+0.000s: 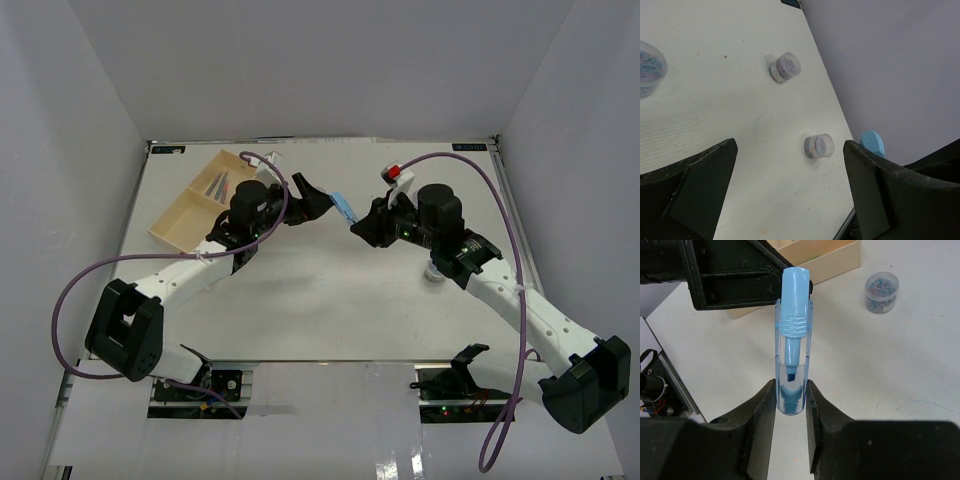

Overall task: Sort the stationery into containers
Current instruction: Close the pen cap on the pen.

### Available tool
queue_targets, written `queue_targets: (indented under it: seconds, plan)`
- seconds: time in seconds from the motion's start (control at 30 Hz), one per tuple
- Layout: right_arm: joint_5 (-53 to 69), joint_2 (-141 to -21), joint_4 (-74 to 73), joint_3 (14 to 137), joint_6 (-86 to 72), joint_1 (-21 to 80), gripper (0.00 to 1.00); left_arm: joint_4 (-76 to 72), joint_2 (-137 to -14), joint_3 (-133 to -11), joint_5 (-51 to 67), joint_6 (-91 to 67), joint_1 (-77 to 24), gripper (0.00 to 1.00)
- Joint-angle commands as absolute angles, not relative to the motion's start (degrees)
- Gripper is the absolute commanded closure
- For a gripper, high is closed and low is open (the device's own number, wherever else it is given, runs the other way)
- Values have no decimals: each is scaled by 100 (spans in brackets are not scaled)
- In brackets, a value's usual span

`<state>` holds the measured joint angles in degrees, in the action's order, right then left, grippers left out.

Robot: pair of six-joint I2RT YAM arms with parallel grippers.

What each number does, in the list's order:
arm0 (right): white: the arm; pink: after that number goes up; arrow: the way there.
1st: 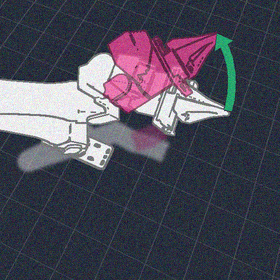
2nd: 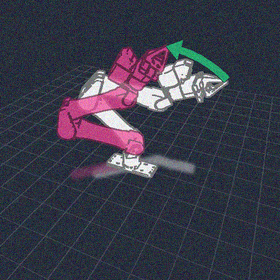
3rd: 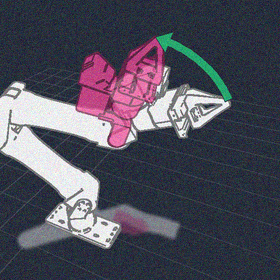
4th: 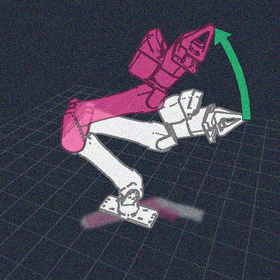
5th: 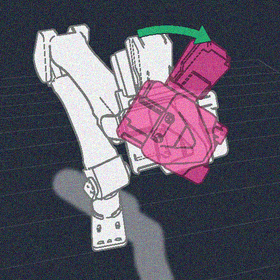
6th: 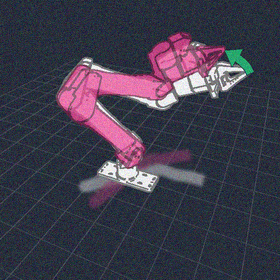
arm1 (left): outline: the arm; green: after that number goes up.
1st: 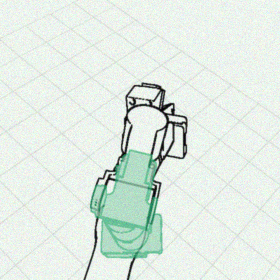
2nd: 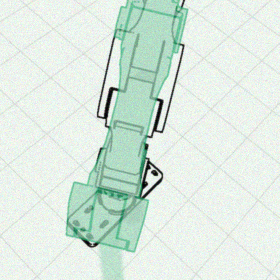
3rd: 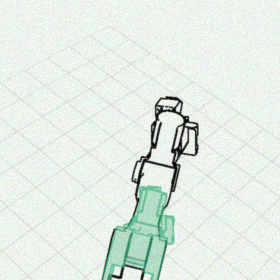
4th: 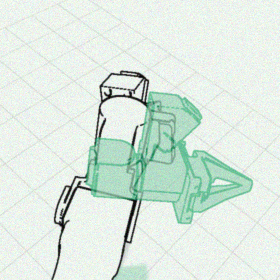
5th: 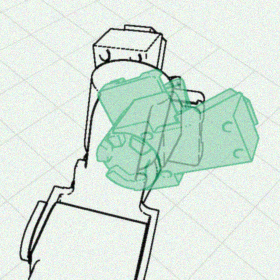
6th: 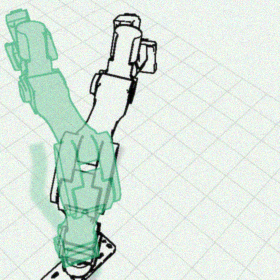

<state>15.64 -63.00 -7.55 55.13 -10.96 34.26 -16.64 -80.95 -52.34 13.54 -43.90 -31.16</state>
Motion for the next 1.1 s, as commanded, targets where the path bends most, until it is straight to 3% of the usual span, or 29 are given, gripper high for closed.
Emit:
queue_targets:
  seconds: [0.0,0.4,0.67,0.9,1.07]
  plan:
    - [1644,-6135,-273,5432,-1186,3463,74,-1652,-7770,-5423,1459,-4298,-3146,2]
    - [1670,-5933,675,5081,-1047,3454,78,-1302,-7541,-5502,1512,-4105,-3190,2]
    - [1802,-5581,1634,4527,-352,3463,81,517,-7111,-6002,1380,-3227,-3156,2]
    - [1898,-5467,1977,4202,183,3463,81,1712,-7075,-6898,1924,-2821,-2839,2]
    - [1925,-5396,2162,4043,843,3454,82,2767,-7513,-8374,2266,-2383,-2795,2]
